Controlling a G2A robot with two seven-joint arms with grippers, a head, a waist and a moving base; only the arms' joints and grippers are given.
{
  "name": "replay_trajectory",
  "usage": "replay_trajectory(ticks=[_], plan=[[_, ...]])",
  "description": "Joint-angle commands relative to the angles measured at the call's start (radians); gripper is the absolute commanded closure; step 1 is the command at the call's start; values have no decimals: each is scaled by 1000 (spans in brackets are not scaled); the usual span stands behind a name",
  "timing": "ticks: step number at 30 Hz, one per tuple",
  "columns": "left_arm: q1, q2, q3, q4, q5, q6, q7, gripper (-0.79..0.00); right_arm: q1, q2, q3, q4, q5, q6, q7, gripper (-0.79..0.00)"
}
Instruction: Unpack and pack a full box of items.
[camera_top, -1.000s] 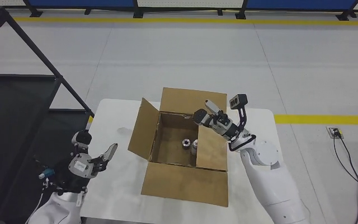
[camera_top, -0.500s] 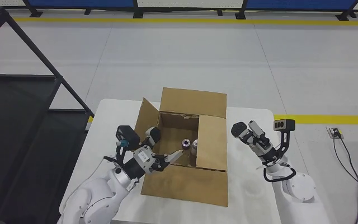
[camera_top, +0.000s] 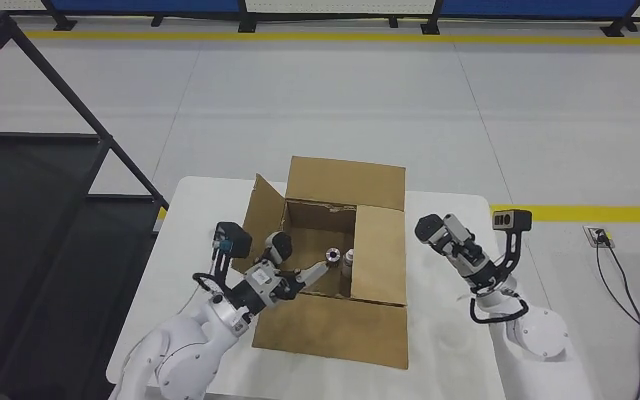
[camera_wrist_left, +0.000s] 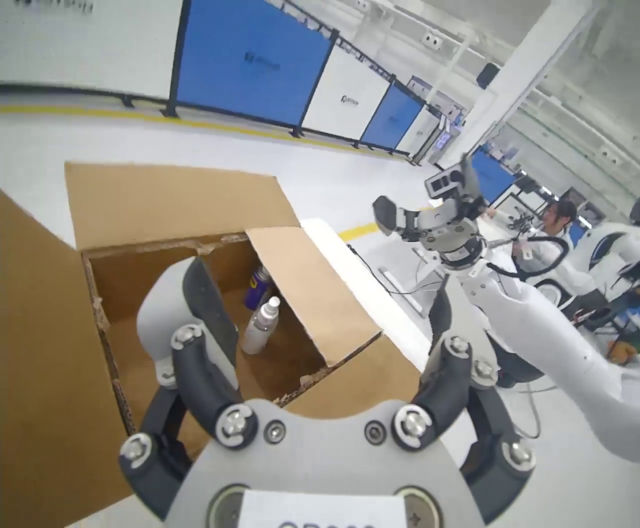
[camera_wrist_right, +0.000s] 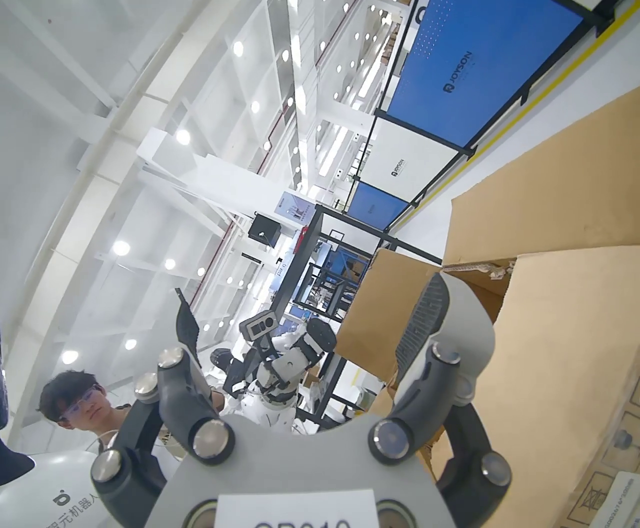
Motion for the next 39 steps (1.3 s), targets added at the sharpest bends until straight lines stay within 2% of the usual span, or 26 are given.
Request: replay_trajectory(ticks=[1,5,10,15,22,30,34,39], plan=[[-64,-9,41,53,-109,79,-92,-785,-11,6,26,-8,5,-18,13,-785],[-190,-26,117,193,-219,195,-230,-785,-39,17,81,-11,29,-35,18,-785],[-320,-50,231,342,-221,266,-310,-785,-75,28,136,-10,58,-50,15,-785],[-397,-76,318,437,-267,262,-340,-785,-92,37,162,-15,73,-51,19,-785],[-458,-105,378,531,-343,224,-330,-785,-98,46,166,-26,77,-56,18,-785],[-484,-129,410,576,-394,146,-270,-785,-98,54,166,-19,89,-63,9,-785],[-481,-133,411,543,-387,133,-243,-785,-102,59,170,-20,99,-67,9,-785],[-468,-134,410,455,-351,134,-214,-785,-106,64,174,-23,108,-70,3,-785]])
